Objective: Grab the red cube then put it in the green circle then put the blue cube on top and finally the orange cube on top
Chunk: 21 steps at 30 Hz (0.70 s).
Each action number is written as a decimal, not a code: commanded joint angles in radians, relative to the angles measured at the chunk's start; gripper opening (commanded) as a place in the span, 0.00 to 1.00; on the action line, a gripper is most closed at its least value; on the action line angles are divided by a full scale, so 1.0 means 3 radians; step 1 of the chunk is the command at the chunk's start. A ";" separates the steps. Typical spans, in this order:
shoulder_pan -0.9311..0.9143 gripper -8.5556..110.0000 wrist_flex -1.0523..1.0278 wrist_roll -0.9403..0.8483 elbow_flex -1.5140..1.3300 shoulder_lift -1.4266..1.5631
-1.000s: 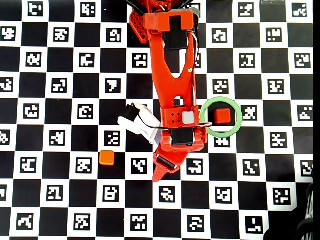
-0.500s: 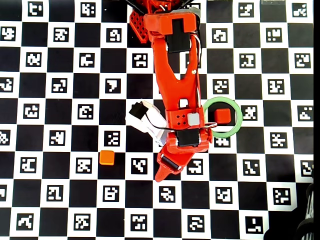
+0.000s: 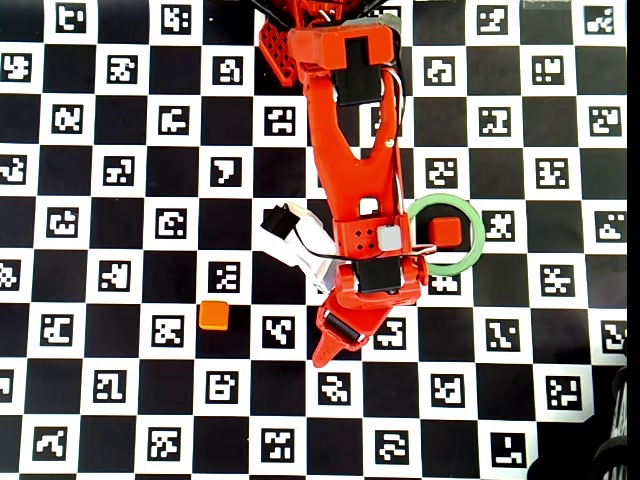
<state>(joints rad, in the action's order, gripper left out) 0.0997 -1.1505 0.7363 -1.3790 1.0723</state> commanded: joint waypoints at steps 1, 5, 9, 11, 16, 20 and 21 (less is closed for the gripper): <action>-0.0061 0.47 -0.0036 -0.0036 0.0245 0.0097; -0.0072 0.46 -0.0031 -0.0056 0.0230 0.0092; -0.0072 0.46 -0.0010 -0.0056 0.0210 0.0087; -0.0072 0.46 0.0010 -0.0046 0.0184 0.0097; -0.0066 0.41 0.0072 -0.0087 0.0133 0.0128; -0.0082 0.31 0.0061 -0.0061 0.0128 0.0123; -0.0092 0.27 0.0061 -0.0051 0.0128 0.0128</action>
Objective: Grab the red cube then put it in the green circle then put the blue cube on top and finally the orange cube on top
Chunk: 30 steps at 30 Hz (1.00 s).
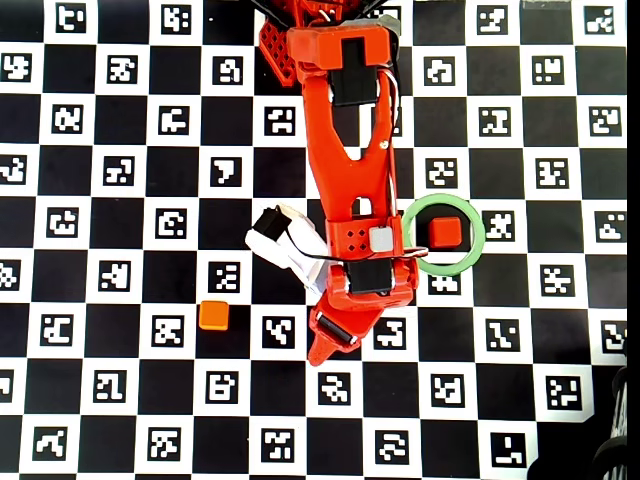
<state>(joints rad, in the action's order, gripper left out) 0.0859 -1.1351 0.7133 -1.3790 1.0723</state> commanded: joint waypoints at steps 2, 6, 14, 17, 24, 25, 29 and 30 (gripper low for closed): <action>-0.0051 0.23 0.0010 0.0010 0.0128 0.0133; -0.0031 0.21 0.0020 -0.0041 0.0133 0.0138; -0.0010 0.18 -0.0051 -0.0102 0.0138 0.0271; -0.0020 0.18 -0.0097 -0.0118 0.0138 0.0317; -0.0010 0.18 -0.0307 -0.0399 0.0107 0.0562; -0.0015 0.18 -0.0343 -0.0430 0.0092 0.0614; 0.0000 0.18 -0.0557 -0.0542 0.0097 0.0803; 0.0005 0.18 -0.0603 -0.0557 0.0097 0.0854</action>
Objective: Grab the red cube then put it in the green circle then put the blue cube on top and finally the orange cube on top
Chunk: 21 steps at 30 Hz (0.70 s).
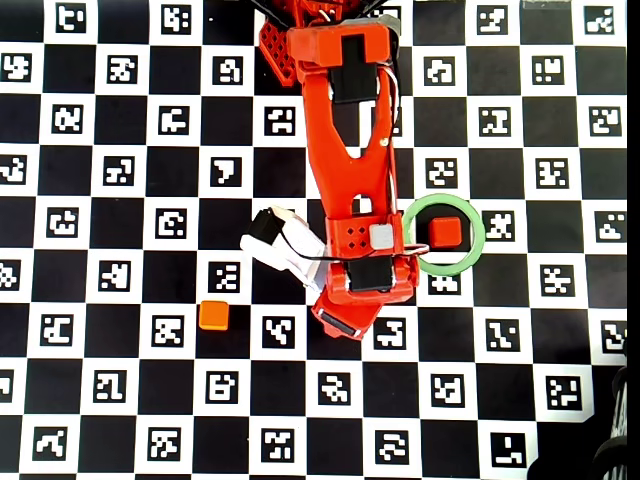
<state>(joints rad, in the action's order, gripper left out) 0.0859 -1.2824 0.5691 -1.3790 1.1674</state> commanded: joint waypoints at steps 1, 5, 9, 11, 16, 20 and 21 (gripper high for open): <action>0.0015 0.18 -0.0164 -0.0087 0.0097 0.0578; 0.0077 0.18 -0.0353 -0.0102 0.0097 0.0731; 0.0128 0.18 -0.0532 -0.0128 0.0092 0.0869; 0.0138 0.18 -0.0614 -0.0128 0.0092 0.0946; 0.0143 0.18 -0.0859 -0.0153 0.0112 0.1120; 0.0143 0.18 -0.0972 -0.0297 0.0102 0.1294; 0.0143 0.18 -0.1002 -0.0332 0.0107 0.1324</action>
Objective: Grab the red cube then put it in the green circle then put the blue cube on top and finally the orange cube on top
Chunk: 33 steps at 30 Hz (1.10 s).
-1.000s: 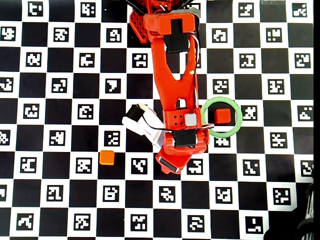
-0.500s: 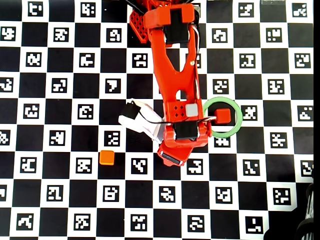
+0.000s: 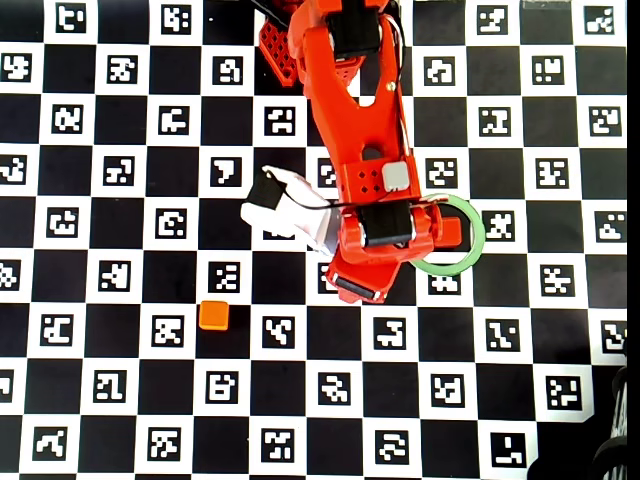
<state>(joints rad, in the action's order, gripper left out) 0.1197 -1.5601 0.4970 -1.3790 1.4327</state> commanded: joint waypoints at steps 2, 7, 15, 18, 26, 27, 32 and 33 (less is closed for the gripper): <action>0.0041 0.18 -0.0153 -0.0143 0.0133 0.0501; 0.0097 0.17 -0.0281 -0.0225 0.0133 0.0634; 0.0302 0.17 -0.0220 -0.0578 -0.0102 0.0849; 0.0414 0.17 -0.0194 -0.0670 -0.0184 0.0926; 0.0644 0.16 -0.0102 -0.0762 -0.0337 0.1007; 0.0670 0.16 -0.0092 -0.0762 -0.0348 0.1007; 0.0823 0.16 -0.0061 -0.0726 -0.0373 0.1002; 0.0859 0.16 -0.0061 -0.0716 -0.0378 0.1002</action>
<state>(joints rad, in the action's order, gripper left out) 0.3467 -1.5846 0.2761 -1.5048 1.6460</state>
